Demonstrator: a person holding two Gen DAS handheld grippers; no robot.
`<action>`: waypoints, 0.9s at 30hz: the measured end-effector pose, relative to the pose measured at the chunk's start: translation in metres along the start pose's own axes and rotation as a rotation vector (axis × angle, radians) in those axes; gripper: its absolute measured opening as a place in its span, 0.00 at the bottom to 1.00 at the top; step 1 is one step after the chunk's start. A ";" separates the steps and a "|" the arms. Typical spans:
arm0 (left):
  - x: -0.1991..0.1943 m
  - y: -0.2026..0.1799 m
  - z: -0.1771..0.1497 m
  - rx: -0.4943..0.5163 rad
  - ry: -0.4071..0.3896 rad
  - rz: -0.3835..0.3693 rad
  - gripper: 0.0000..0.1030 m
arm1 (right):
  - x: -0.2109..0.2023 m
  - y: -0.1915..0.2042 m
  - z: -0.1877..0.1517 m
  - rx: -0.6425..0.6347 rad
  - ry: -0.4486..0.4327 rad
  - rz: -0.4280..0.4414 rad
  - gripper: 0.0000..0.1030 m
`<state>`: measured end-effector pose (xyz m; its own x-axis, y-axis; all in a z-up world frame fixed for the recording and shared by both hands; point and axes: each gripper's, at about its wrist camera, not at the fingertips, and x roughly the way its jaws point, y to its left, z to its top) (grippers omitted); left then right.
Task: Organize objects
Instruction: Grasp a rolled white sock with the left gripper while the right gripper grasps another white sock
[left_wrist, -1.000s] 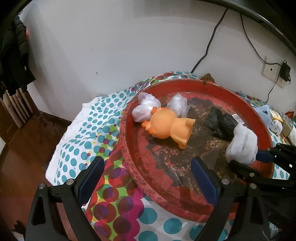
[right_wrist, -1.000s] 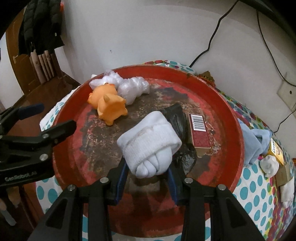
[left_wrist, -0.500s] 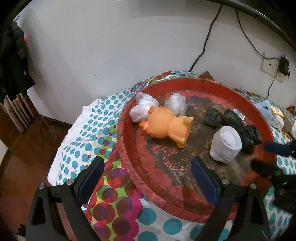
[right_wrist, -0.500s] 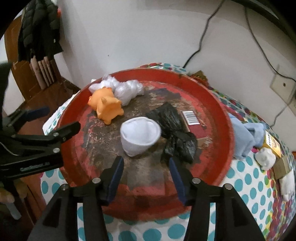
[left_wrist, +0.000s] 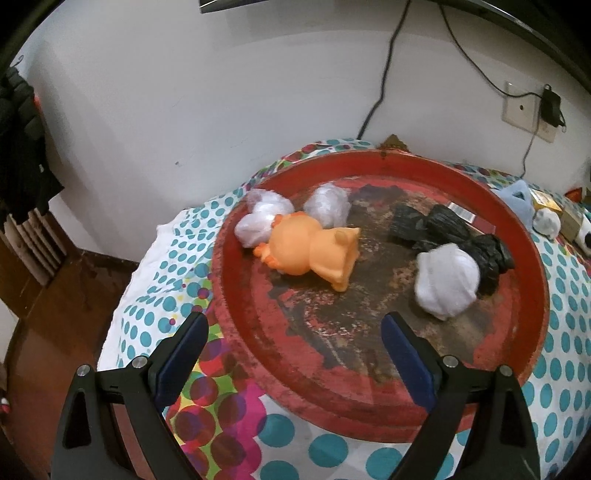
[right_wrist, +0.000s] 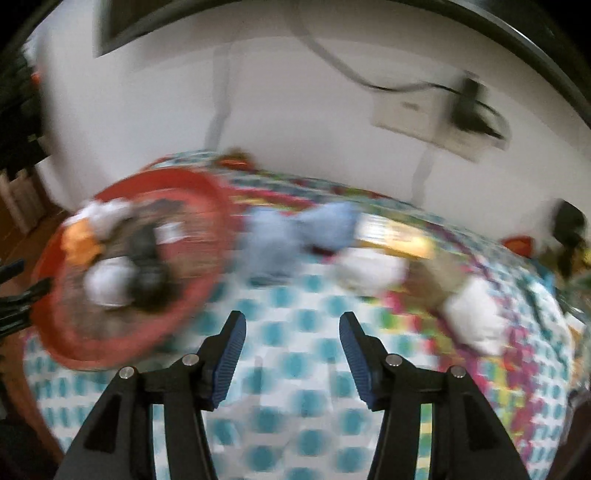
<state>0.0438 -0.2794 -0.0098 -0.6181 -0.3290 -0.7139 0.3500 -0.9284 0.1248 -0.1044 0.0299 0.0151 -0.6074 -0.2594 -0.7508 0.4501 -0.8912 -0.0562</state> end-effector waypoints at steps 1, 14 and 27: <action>0.000 -0.001 0.000 0.004 0.001 0.000 0.91 | 0.001 -0.016 0.000 0.018 0.001 -0.021 0.53; -0.017 -0.024 0.007 0.069 -0.022 -0.020 0.93 | 0.046 -0.122 -0.008 0.044 0.050 -0.143 0.54; -0.044 -0.113 0.053 0.248 -0.076 -0.126 0.96 | 0.080 -0.143 -0.016 0.026 0.029 -0.149 0.56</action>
<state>-0.0054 -0.1692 0.0443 -0.7003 -0.2115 -0.6818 0.0900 -0.9736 0.2096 -0.2070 0.1427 -0.0471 -0.6467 -0.1126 -0.7544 0.3389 -0.9285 -0.1519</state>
